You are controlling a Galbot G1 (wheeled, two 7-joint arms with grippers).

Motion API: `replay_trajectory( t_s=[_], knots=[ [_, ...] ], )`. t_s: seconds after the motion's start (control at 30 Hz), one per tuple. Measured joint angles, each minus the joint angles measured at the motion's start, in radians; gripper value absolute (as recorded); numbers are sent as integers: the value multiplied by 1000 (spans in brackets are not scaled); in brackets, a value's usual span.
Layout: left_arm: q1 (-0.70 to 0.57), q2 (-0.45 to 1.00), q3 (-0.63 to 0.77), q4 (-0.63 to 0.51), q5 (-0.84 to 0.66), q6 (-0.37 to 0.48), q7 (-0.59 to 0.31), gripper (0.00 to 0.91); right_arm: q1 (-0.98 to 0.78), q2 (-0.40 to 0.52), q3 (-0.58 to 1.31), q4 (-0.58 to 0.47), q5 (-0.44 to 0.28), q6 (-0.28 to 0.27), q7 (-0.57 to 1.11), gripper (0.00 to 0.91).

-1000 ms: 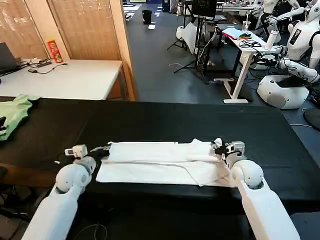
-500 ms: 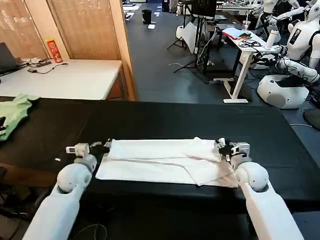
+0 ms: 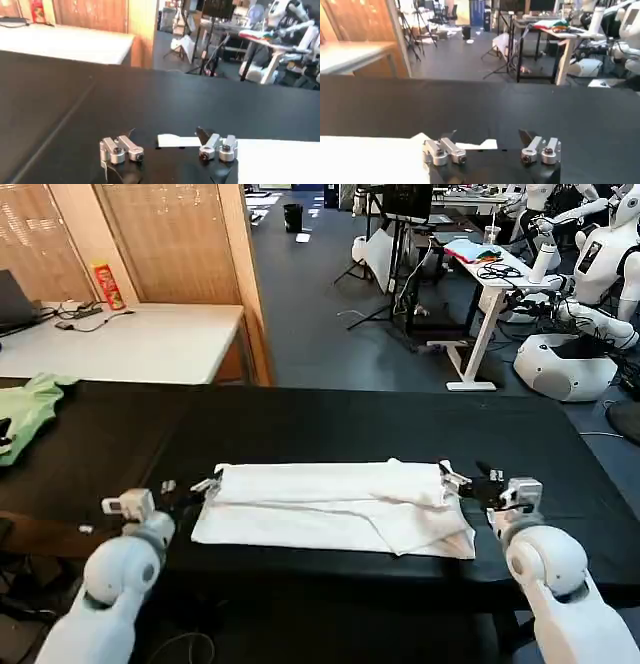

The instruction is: Fold and organize the clothes.

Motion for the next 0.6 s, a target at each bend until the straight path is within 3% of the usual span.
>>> replay_trajectory(
  t_s=[0.6],
  knots=[
    [43, -105, -2, 41, 73, -30, 17, 868, -52, 1, 11, 98, -13, -1, 5, 878]
  ],
)
